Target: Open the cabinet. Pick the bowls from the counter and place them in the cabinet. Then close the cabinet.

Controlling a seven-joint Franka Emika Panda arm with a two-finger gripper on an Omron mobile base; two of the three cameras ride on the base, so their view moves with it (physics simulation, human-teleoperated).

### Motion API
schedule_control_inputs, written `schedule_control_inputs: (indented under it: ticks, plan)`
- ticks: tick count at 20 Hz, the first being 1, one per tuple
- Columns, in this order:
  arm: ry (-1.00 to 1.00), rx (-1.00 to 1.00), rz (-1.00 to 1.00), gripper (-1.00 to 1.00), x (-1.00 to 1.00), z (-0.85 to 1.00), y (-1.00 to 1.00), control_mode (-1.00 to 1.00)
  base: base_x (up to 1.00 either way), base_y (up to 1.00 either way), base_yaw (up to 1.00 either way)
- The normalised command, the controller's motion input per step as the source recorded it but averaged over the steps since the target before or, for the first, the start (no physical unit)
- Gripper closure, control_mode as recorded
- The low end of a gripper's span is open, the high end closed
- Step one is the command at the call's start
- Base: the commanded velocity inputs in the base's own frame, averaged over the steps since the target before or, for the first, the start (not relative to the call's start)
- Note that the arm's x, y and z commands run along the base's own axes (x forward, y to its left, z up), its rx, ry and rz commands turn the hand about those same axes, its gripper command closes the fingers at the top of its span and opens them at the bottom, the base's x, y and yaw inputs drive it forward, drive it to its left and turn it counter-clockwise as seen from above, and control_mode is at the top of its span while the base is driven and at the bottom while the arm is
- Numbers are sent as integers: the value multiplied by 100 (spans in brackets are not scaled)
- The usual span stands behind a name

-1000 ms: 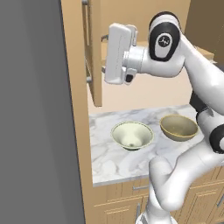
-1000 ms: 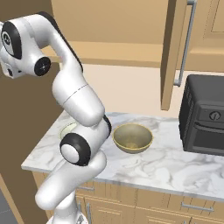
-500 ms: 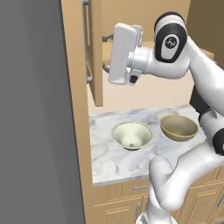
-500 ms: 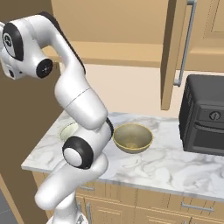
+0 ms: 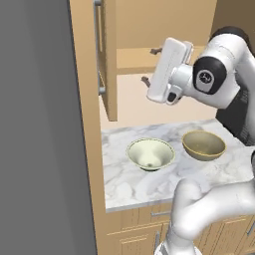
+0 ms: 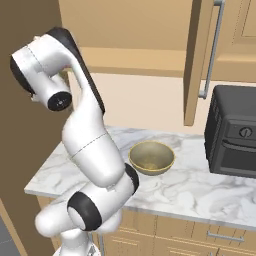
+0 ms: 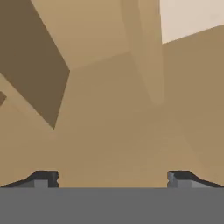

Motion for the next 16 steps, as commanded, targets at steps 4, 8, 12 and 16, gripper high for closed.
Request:
schedule_control_inputs:
  ticks: [4, 8, 12, 16]
  plan:
    - [56, -14, -64, -100, 0, -1, -48, -100, 0, 0, 0]
    - [65, -15, -64, -100, 1, 0, -49, -100, 0, 0, 0]
    - [75, -10, -59, -100, 4, 6, -66, -100, 0, 0, 0]
    - [68, -1, -49, -100, 0, 21, -95, -100, 0, 0, 0]
